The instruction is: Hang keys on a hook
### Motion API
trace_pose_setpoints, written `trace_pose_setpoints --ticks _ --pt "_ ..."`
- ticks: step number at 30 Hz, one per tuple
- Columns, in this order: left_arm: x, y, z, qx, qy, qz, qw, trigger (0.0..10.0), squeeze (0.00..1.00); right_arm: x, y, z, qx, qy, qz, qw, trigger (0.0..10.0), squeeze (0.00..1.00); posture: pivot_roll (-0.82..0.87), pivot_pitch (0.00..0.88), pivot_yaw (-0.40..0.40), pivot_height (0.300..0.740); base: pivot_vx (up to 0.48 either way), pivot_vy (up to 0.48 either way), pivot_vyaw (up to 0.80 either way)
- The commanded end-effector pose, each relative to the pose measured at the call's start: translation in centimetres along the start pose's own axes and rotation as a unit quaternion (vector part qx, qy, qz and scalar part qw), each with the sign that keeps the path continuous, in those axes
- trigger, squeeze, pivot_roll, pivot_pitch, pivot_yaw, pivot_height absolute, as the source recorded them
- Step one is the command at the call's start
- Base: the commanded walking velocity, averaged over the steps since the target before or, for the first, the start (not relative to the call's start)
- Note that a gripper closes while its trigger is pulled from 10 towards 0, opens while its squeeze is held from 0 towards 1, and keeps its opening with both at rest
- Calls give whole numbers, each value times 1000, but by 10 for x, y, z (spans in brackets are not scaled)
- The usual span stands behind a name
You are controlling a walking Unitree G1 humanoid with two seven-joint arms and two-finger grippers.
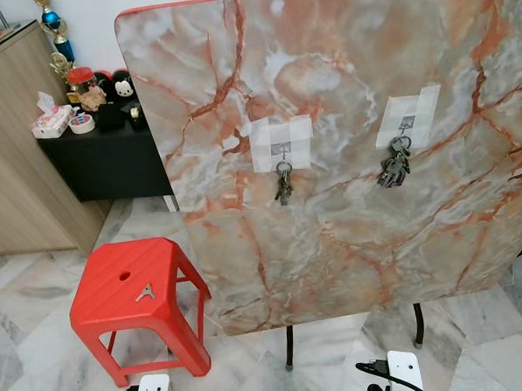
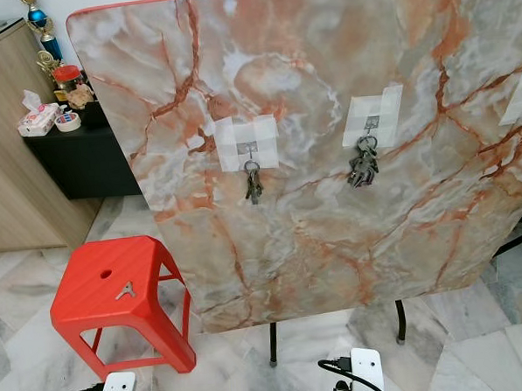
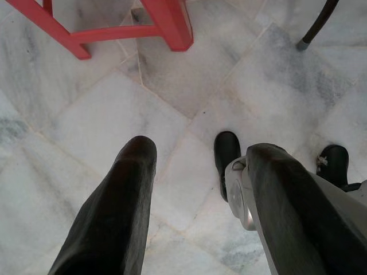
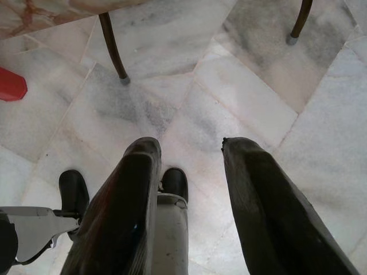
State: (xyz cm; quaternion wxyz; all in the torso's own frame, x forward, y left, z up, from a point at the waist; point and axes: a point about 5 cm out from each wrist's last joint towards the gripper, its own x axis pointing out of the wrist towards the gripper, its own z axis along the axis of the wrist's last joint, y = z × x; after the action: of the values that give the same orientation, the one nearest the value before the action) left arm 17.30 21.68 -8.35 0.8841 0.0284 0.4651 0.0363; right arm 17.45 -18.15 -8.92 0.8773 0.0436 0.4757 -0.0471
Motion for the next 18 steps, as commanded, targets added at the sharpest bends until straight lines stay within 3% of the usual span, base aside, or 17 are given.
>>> trace_pose_setpoints --ticks 1,9,11,18 --pt "-1 1 -4 13 10 -4 1000 10000 0 0 1 -2 -1 4 0 1000 10000 0 -20 0 29 740 0 0 0" --pt "-1 1 -4 14 10 -4 1000 10000 0 0 1 -2 -2 3 1 1000 10000 0 0 0 0 740 0 0 0" --pt "-1 2 -3 9 3 -2 1000 10000 0 -1 -7 -6 20 10 4 1000 10000 0 -10 0 28 740 0 0 0" --pt "-1 2 -2 9 1 -3 1000 10000 0 -3 -15 -8 22 14 0 1000 10000 0 -10 0 28 740 0 0 0"
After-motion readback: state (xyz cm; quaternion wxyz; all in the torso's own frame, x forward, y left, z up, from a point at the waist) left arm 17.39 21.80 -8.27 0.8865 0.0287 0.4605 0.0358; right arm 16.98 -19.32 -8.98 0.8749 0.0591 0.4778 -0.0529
